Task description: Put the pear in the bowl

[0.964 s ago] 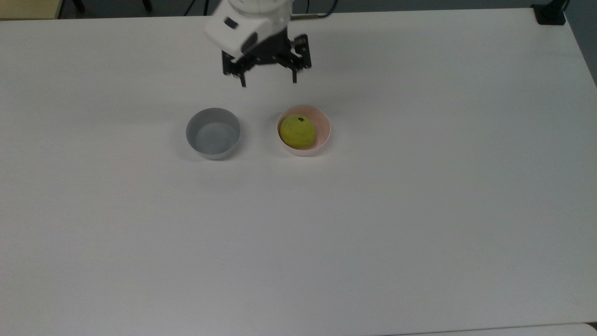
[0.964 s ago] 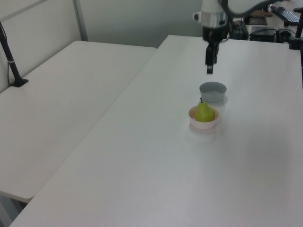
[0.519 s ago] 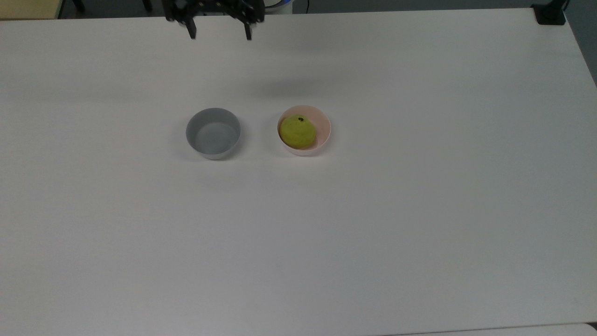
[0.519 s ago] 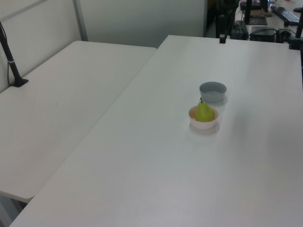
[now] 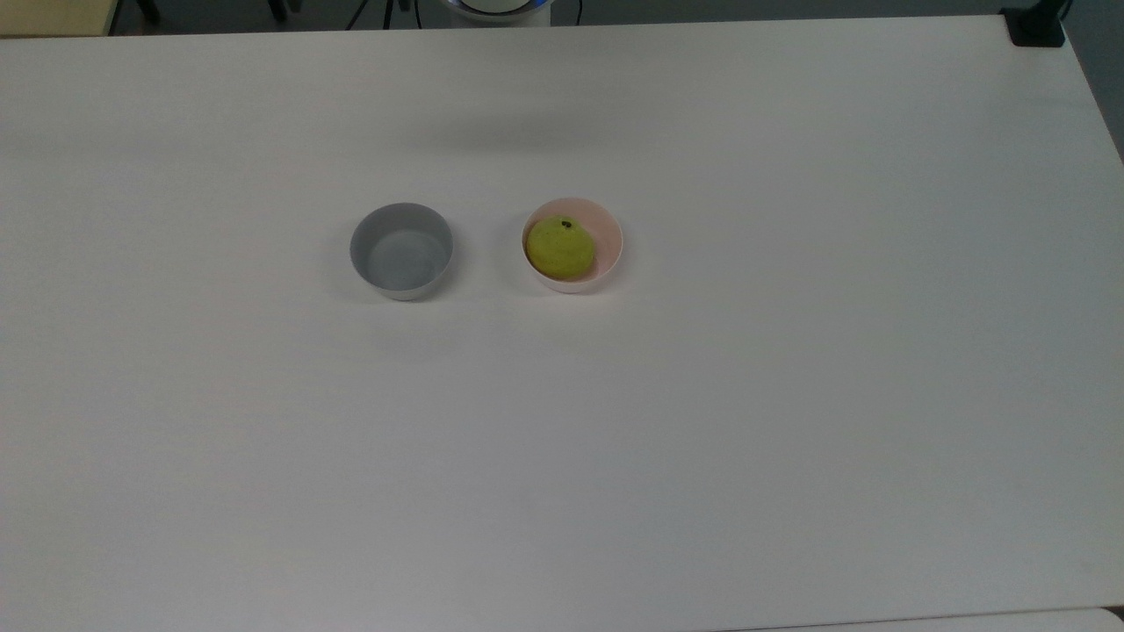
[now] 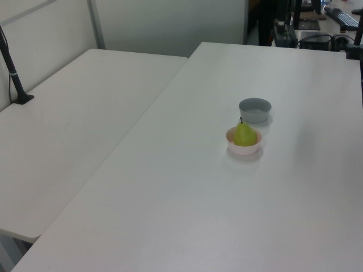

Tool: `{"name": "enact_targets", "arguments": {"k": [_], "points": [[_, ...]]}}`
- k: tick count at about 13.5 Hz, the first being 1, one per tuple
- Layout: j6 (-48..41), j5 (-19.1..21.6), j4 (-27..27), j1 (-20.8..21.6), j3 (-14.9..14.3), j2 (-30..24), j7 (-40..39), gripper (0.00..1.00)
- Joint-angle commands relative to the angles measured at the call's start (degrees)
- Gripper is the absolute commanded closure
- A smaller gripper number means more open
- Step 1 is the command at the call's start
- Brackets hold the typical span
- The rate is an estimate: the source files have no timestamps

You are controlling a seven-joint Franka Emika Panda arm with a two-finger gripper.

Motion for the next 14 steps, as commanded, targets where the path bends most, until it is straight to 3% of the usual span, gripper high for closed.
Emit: {"name": "enact_targets", "arguments": {"k": [1,3,14], "points": [[7.0,-0.1,-1.2,0.1,0.0,0.1,-1.8,0.0],[9.0,2.3,-1.1,0.3,-0.5,0.7,-1.3,0.0],[8.2,2.5,-1.1,0.7,-0.7,0.8,0.4,0.0]]}}
